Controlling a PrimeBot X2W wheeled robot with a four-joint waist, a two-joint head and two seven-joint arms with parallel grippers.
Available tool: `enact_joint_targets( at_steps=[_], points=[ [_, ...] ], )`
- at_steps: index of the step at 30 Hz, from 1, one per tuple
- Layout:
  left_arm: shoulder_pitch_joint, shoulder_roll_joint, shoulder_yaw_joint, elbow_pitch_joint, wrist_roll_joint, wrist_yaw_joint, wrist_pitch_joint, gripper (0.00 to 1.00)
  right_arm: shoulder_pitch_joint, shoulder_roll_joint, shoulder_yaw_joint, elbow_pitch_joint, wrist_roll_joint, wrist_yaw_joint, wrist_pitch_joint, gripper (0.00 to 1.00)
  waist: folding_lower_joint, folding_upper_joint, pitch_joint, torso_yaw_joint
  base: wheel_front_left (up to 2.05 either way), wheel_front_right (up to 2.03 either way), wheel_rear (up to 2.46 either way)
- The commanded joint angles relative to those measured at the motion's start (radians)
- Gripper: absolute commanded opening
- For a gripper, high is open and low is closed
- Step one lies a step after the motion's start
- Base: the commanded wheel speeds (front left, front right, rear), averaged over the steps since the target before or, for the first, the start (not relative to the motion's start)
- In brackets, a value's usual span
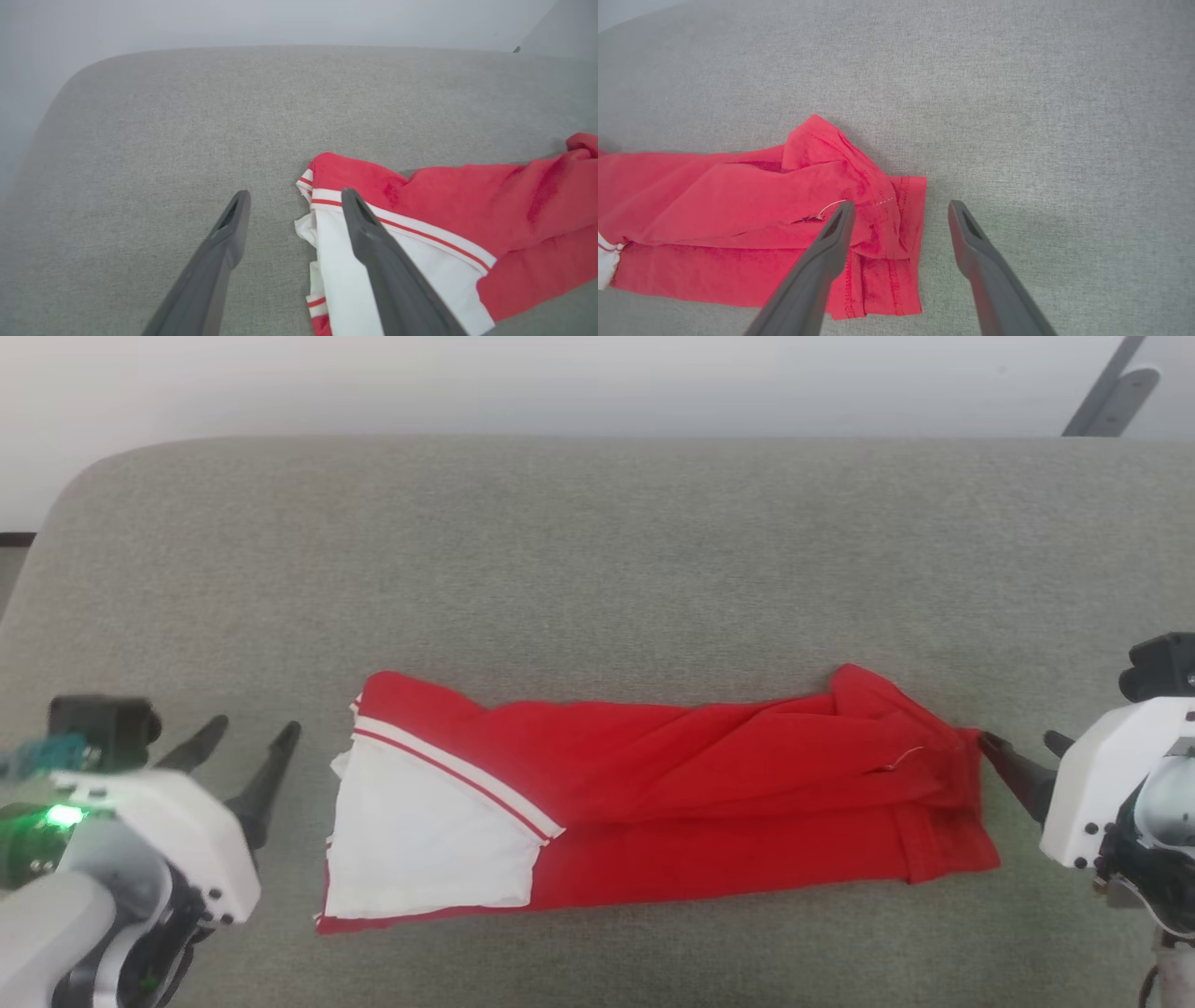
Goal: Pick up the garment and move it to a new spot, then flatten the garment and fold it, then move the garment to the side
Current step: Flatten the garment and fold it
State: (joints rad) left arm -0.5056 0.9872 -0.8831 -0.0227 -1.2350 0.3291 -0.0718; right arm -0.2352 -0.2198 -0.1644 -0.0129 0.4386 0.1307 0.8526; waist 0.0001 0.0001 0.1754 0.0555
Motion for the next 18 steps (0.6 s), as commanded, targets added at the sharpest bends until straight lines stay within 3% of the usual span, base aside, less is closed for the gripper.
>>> enact_joint_targets(
  at_steps=[1, 5, 9, 13, 18],
  points=[
    [0.017, 0.000, 0.005, 0.005, 0.012, -0.006, -0.023, 1.00, -0.008, -0.003, 0.001, 0.007, -0.010, 0.000, 0.002, 1.00, -0.0001, -0.0001, 0.001, 0.004, 0.00, 0.00, 0.00],
    [0.083, -0.015, 0.050, 0.047, 0.008, 0.007, -0.153, 1.00, -0.025, -0.005, -0.013, 0.038, -0.003, 0.000, 0.020, 1.00, -0.0001, -0.0001, 0.008, 0.022, 0.00, 0.00, 0.00],
    [0.148, -0.048, 0.127, 0.088, 0.041, 0.005, -0.191, 1.00, -0.042, -0.020, -0.024, 0.084, -0.007, 0.000, 0.038, 1.00, -0.0001, -0.0001, 0.021, 0.046, 0.00, 0.00, 0.00],
    [0.220, -0.135, 0.294, 0.113, 0.146, -0.011, -0.193, 1.00, -0.055, -0.021, -0.033, 0.142, -0.005, 0.000, 0.060, 1.00, -0.0001, -0.0001, 0.036, 0.075, 0.00, 0.00, 0.00],
    [0.340, -0.264, 0.505, 0.135, 0.297, -0.072, -0.193, 1.00, -0.068, -0.012, -0.022, 0.220, 0.008, 0.000, 0.098, 1.00, -0.0001, -0.0001, 0.054, 0.102, 0.00, 0.00, 0.00]
  ],
)
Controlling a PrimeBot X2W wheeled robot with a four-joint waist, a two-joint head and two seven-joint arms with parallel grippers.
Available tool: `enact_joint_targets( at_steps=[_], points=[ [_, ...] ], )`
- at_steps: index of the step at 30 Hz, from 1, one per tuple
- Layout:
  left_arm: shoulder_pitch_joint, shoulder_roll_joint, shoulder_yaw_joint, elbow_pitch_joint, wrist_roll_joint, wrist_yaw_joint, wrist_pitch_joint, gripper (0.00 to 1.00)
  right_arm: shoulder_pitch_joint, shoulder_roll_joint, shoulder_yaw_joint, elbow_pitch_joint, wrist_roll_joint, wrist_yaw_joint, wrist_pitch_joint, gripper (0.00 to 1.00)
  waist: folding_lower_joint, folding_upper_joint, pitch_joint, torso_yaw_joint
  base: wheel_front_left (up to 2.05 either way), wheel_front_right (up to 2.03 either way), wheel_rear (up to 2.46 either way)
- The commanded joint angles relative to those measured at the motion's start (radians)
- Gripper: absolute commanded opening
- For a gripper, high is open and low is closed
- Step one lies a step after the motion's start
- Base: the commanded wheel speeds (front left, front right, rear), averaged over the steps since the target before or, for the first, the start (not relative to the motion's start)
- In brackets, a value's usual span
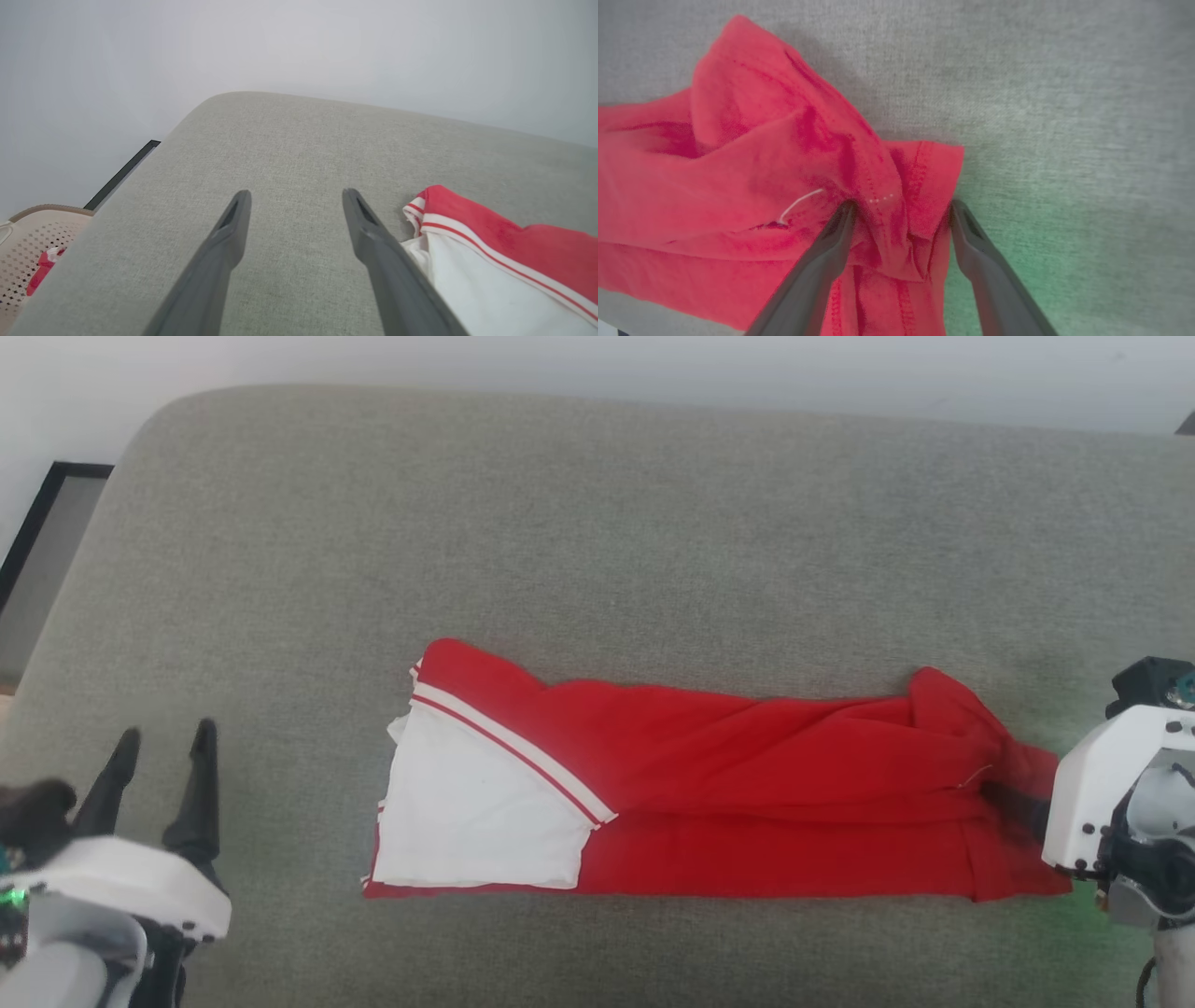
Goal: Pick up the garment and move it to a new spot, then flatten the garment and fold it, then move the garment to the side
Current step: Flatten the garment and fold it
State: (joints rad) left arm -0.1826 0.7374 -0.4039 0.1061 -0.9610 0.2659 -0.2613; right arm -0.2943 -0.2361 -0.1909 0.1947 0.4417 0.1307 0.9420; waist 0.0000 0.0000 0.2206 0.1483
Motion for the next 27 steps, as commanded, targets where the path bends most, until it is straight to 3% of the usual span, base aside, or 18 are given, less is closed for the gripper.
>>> enact_joint_targets(
  at_steps=[1, 5, 7, 14, 21, 27],
  points=[
    [0.036, -0.043, 0.060, 0.012, 0.044, -0.024, -0.004, 1.00, -0.012, 0.008, 0.005, 0.034, 0.008, 0.000, 0.017, 1.00, 0.0000, 0.0000, 0.013, 0.014, 0.00, 0.00, 0.00],
    [0.089, -0.133, 0.163, 0.038, 0.134, -0.087, -0.004, 1.00, -0.023, 0.030, 0.014, 0.115, 0.014, 0.000, 0.049, 1.00, 0.0000, 0.0000, 0.026, 0.032, 0.00, 0.00, 0.00],
    [0.098, -0.175, 0.207, 0.050, 0.170, -0.118, -0.004, 1.00, -0.029, 0.027, 0.028, 0.144, 0.004, 0.000, 0.053, 0.03, 0.0000, 0.0000, 0.033, 0.040, 0.00, 0.00, 0.00],
    [0.121, -0.295, 0.349, 0.094, 0.280, -0.209, -0.004, 1.00, -0.082, 0.045, -0.010, 0.174, 0.045, 0.000, 0.021, 0.00, 0.0000, 0.0000, 0.035, 0.044, 0.00, 0.00, 0.00],
    [0.129, -0.377, 0.456, 0.116, 0.360, -0.279, -0.004, 1.00, -0.124, -0.022, -0.082, 0.133, 0.062, -0.001, 0.003, 0.00, 0.0000, 0.0000, 0.035, 0.008, 0.00, 0.00, 0.00],
    [0.109, -0.408, 0.504, 0.127, 0.409, -0.315, -0.004, 1.00, -0.145, -0.062, -0.150, 0.120, 0.047, 0.000, -0.005, 0.00, 0.0000, 0.0000, 0.039, -0.024, 0.00, 0.00, 0.00]
  ],
)
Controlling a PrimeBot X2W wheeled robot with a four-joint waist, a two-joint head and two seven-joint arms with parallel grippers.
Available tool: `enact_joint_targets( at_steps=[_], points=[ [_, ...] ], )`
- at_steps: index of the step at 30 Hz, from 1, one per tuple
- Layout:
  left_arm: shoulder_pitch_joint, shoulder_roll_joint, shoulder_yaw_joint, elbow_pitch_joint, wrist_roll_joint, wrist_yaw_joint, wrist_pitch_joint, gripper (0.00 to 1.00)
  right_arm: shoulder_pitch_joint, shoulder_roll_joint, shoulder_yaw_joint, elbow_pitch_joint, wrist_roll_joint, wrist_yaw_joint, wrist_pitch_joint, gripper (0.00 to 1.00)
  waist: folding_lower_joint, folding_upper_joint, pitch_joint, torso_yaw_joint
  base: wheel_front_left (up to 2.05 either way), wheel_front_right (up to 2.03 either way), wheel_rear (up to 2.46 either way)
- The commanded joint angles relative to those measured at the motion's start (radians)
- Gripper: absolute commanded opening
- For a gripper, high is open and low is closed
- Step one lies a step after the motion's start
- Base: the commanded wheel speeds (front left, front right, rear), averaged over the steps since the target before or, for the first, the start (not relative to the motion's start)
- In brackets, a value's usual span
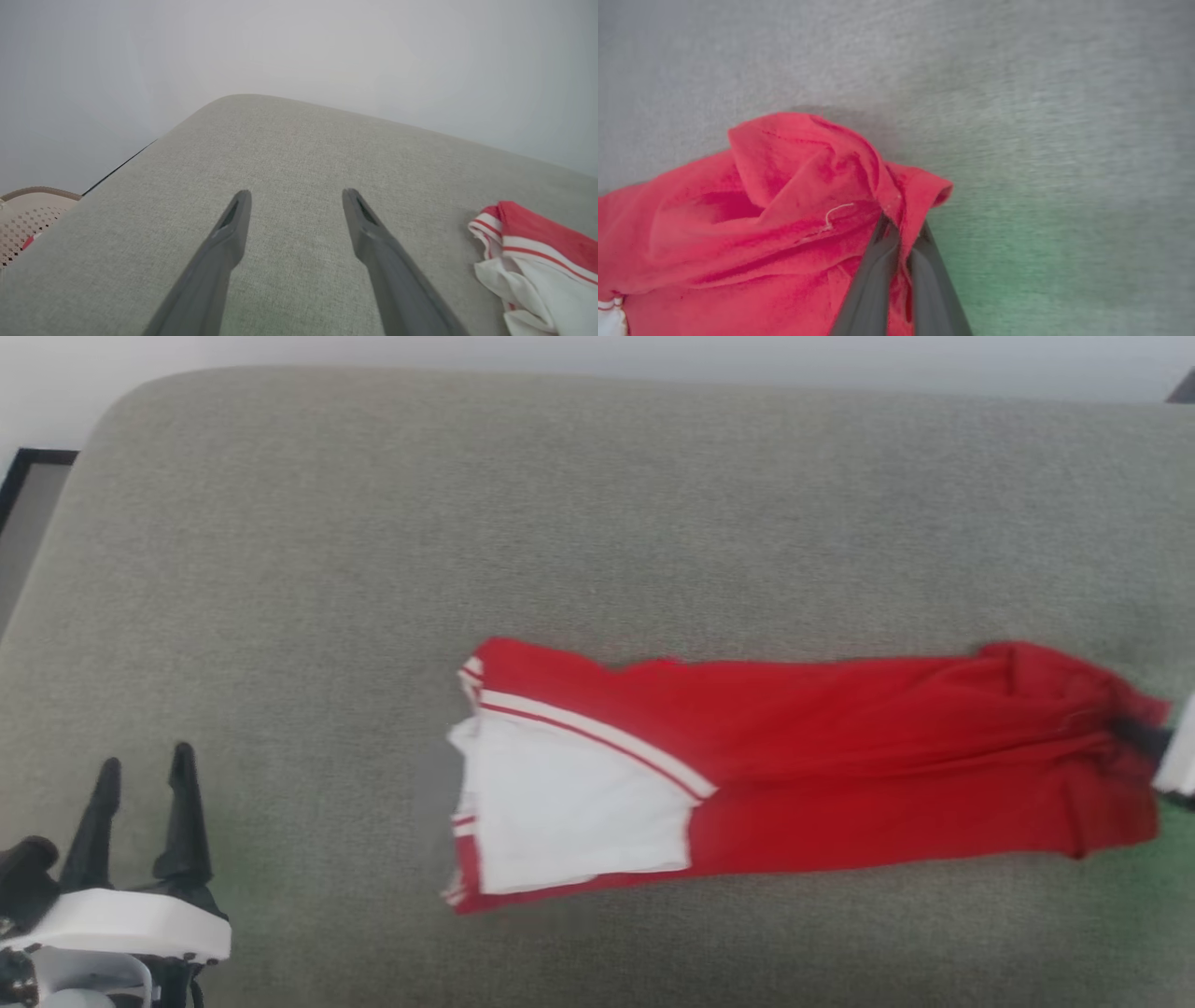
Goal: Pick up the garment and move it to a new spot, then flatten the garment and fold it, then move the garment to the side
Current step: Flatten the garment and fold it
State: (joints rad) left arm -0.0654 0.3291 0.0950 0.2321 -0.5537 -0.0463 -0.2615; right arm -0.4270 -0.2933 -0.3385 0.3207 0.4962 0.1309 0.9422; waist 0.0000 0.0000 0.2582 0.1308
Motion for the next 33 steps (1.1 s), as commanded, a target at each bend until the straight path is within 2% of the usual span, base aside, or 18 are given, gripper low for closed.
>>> enact_joint_targets(
  at_steps=[1, 8, 13, 18, 23, 28, 33],
  points=[
    [-0.012, -0.007, 0.012, -0.001, 0.010, -0.009, -0.004, 1.00, -0.017, -0.014, -0.020, -0.004, -0.011, 0.000, -0.008, 0.00, 0.0000, 0.0000, 0.004, -0.013, 0.00, 0.00, 0.00],
    [-0.040, -0.037, 0.045, 0.006, 0.059, -0.039, -0.004, 1.00, -0.068, -0.072, -0.134, 0.048, -0.083, 0.000, -0.041, 0.00, 0.0000, 0.0000, 0.021, -0.051, 0.00, 0.00, 0.00],
    [-0.056, -0.045, 0.062, 0.023, 0.080, -0.058, -0.004, 1.00, -0.098, -0.069, -0.150, 0.077, -0.112, 0.000, -0.059, 0.00, 0.0000, 0.0000, 0.024, -0.069, 0.00, 0.00, 0.00],
    [-0.058, -0.052, 0.081, 0.037, 0.089, -0.073, -0.004, 1.00, -0.072, -0.033, -0.102, 0.013, -0.043, 0.000, -0.032, 0.00, 0.0000, 0.0000, 0.015, -0.082, 0.00, 0.00, 0.00],
    [-0.058, -0.060, 0.092, 0.045, 0.096, -0.078, -0.004, 1.00, -0.022, 0.020, -0.042, -0.110, 0.047, 0.000, 0.009, 0.00, 0.0000, 0.0000, 0.002, -0.085, 0.00, 0.00, 0.00],
    [-0.061, -0.062, 0.092, 0.051, 0.103, -0.082, -0.004, 1.00, 0.028, 0.084, 0.064, -0.237, 0.095, 0.000, 0.032, 0.00, 0.0000, 0.0000, -0.008, -0.077, 0.00, 0.00, 0.00],
    [-0.068, -0.070, 0.077, 0.060, 0.104, -0.083, -0.004, 1.00, 0.036, 0.156, 0.207, -0.297, 0.112, 0.000, 0.021, 0.00, 0.0000, 0.0000, -0.015, -0.040, 0.00, 0.00, 0.00]
  ],
)
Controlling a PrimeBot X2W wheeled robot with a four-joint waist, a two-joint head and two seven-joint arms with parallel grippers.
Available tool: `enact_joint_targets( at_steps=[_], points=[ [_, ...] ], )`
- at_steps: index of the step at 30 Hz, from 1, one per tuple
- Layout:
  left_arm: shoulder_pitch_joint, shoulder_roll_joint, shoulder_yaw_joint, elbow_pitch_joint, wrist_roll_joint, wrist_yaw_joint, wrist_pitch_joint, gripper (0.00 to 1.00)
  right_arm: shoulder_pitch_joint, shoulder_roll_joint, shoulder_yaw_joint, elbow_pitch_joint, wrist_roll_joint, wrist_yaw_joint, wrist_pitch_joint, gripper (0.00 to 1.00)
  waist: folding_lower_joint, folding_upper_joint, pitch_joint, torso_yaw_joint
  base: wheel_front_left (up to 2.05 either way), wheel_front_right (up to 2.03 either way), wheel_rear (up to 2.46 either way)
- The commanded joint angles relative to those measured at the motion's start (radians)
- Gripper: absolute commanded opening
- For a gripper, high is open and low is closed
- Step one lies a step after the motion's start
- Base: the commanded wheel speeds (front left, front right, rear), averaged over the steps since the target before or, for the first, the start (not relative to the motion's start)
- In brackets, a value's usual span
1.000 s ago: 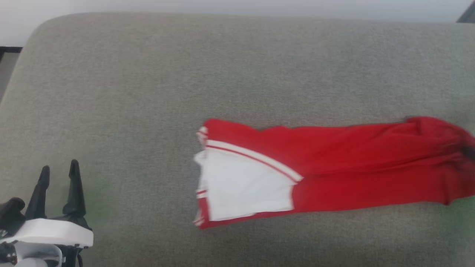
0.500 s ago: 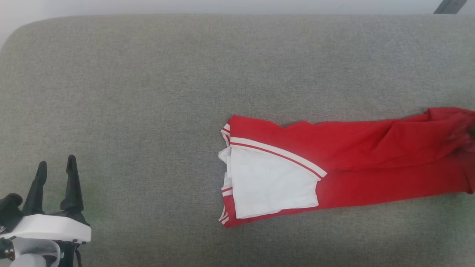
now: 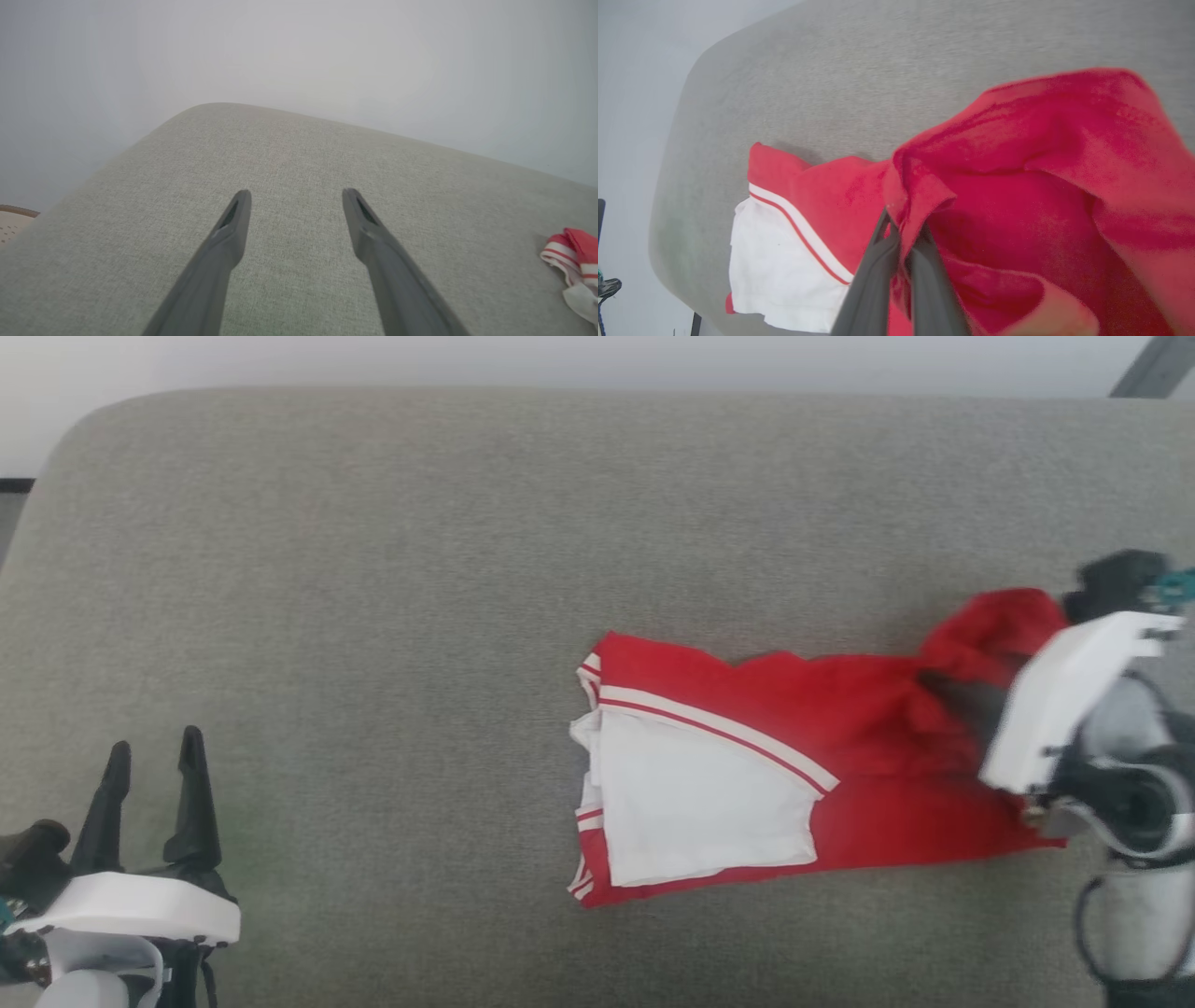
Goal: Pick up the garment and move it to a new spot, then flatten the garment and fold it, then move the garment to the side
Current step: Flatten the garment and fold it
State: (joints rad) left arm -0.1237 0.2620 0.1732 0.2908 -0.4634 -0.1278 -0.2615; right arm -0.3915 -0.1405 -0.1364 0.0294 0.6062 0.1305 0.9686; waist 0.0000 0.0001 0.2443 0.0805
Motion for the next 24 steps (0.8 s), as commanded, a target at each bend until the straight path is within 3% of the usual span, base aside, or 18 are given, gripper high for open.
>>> enact_joint_targets(
  at_steps=[1, 16, 24],
  points=[
    [-0.012, -0.004, -0.003, 0.004, 0.013, -0.001, -0.004, 1.00, -0.004, 0.012, 0.030, -0.004, 0.003, 0.000, -0.009, 0.00, 0.0000, -0.0001, -0.001, 0.018, 0.00, 0.00, 0.00],
    [-0.039, -0.019, -0.069, 0.025, -0.009, -0.002, -0.004, 1.00, -0.053, 0.080, 0.289, 0.135, 0.028, 0.000, -0.093, 0.00, 0.0000, -0.0001, -0.016, 0.151, 0.00, 0.00, 0.00],
    [-0.036, -0.021, -0.081, 0.033, -0.017, -0.003, -0.004, 1.00, -0.063, 0.089, 0.386, 0.215, 0.046, 0.000, -0.138, 0.00, 0.0000, -0.0001, -0.023, 0.181, 0.00, 0.00, 0.00]
  ],
)
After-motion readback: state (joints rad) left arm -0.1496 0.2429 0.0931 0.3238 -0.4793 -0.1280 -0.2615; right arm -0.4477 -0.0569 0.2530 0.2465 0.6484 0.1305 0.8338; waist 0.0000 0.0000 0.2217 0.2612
